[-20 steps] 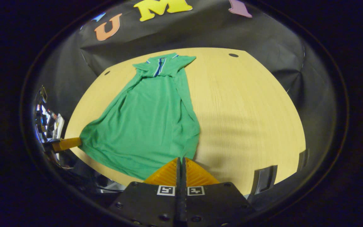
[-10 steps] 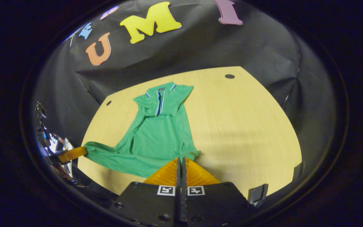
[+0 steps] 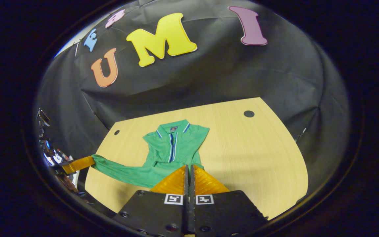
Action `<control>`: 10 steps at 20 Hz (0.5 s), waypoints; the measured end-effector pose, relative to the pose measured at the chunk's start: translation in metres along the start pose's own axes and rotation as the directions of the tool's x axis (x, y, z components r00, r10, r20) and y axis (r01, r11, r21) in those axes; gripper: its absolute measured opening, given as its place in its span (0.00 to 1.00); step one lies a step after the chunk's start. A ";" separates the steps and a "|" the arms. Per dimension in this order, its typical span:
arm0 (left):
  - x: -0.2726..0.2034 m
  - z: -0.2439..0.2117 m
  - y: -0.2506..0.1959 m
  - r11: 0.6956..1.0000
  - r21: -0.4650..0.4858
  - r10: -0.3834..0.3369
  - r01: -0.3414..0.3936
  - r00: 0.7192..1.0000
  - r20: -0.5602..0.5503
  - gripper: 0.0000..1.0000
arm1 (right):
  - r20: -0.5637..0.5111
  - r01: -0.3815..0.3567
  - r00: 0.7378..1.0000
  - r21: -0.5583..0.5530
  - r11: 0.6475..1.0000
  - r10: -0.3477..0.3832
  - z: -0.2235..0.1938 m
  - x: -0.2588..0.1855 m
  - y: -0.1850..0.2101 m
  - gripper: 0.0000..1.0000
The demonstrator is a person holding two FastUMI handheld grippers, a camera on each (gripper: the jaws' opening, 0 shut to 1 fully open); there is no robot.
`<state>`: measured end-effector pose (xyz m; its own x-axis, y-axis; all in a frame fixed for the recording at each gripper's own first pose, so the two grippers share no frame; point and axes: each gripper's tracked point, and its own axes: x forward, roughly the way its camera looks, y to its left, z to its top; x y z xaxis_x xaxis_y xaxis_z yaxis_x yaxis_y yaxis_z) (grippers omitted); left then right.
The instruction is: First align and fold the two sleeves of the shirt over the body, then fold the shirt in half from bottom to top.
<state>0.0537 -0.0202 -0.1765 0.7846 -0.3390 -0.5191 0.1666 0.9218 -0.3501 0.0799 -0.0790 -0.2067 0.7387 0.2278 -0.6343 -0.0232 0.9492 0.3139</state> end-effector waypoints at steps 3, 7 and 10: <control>0.028 0.035 0.004 1.000 -0.025 0.004 -0.003 0.999 0.039 0.09 | 0.014 -0.012 1.000 0.002 1.000 0.012 0.032 0.026 0.002 0.00; 0.070 0.068 0.020 0.999 -0.021 0.035 -0.034 0.997 0.063 0.09 | 0.048 -0.024 0.999 -0.023 0.999 0.025 0.082 0.067 0.004 0.00; 0.098 0.087 0.029 0.999 -0.038 0.037 -0.034 0.996 0.079 0.09 | 0.076 -0.037 0.996 -0.038 0.999 0.040 0.125 0.096 0.008 0.00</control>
<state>0.1873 -0.0099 -0.1694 0.8351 -0.2885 -0.4683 0.1166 0.9249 -0.3618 0.2343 -0.0767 -0.1769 0.7866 0.2484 -0.5653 -0.0761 0.9475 0.3105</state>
